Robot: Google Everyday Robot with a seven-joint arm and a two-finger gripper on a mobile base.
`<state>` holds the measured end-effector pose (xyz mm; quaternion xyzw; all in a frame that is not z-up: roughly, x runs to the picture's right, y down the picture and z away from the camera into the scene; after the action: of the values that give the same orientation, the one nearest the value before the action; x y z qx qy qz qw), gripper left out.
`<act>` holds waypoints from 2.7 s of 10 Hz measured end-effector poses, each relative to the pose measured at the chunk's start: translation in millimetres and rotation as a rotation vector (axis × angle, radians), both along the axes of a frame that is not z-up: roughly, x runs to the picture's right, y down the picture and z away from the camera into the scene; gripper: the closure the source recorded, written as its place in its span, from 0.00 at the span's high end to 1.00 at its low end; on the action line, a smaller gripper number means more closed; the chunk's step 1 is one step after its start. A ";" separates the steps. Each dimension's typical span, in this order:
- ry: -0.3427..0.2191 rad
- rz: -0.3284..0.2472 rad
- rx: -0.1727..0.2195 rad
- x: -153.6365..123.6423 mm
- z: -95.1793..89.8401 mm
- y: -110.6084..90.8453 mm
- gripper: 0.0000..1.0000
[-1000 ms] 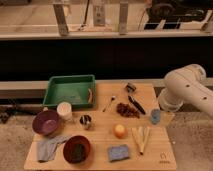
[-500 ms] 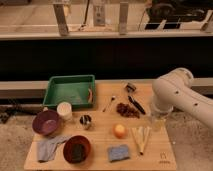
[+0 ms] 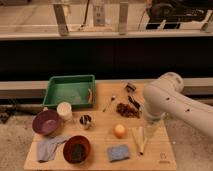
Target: Place sponge in tray
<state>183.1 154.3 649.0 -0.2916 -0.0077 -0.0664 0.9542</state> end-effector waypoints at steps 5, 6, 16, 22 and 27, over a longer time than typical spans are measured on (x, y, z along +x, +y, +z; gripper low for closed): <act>-0.047 -0.052 -0.018 -36.8 -4.1 22.6 0.80; -0.054 -0.061 -0.021 -40.3 -4.9 25.8 0.80; -0.130 -0.185 -0.060 -76.6 22.8 77.7 0.80; -0.158 -0.216 -0.083 -84.8 44.3 114.6 0.80; -0.170 -0.219 -0.056 -102.0 36.2 104.6 0.80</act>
<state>81.1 258.9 685.2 -0.3106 -0.0585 -0.1946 0.9286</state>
